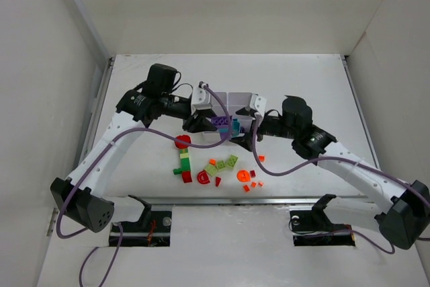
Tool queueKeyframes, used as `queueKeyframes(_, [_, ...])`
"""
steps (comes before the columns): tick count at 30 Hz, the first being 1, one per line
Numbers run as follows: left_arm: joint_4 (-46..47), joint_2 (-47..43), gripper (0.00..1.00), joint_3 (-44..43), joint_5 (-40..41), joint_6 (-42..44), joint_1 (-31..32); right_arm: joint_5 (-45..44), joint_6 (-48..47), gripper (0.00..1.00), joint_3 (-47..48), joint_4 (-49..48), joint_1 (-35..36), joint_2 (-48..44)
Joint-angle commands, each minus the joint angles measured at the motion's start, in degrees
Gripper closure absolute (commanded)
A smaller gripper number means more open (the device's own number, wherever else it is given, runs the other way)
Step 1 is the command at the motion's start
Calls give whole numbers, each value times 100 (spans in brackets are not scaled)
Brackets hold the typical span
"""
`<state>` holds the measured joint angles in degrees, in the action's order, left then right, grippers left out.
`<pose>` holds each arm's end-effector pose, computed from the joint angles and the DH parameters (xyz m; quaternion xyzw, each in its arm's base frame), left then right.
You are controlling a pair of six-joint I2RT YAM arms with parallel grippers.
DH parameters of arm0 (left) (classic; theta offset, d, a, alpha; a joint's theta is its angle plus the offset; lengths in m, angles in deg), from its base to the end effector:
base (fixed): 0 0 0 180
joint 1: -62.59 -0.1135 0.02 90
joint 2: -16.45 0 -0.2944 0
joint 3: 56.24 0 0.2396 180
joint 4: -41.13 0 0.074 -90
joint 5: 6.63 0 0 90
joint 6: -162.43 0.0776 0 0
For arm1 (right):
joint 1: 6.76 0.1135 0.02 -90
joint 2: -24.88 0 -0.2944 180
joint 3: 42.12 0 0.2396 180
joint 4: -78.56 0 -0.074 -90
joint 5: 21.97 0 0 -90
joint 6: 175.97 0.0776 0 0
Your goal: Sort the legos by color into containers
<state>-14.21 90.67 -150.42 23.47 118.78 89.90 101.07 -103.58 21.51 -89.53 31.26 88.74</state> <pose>0.1977 -0.1777 0.4132 0.6448 0.4789 -0.3717 0.4654 0.1834 0.1971 0.3476 -0.5060 0.5763 0.3244 0.5537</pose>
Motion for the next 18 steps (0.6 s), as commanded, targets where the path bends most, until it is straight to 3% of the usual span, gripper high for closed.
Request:
queueKeyframes(1, [-161,-30,100,-311,-513,313,20,265,-252,0,229,-427,56,118])
queueKeyframes(7, [-214,-30,100,-373,-567,313,20,317,-252,13,282,-427,56,347])
queueKeyframes(9, [-214,-30,100,-373,-567,313,20,317,-252,27,221,-427,56,347])
queueKeyframes(18, [66,-30,100,-320,-357,-54,20,265,-15,70,168,-427,56,294])
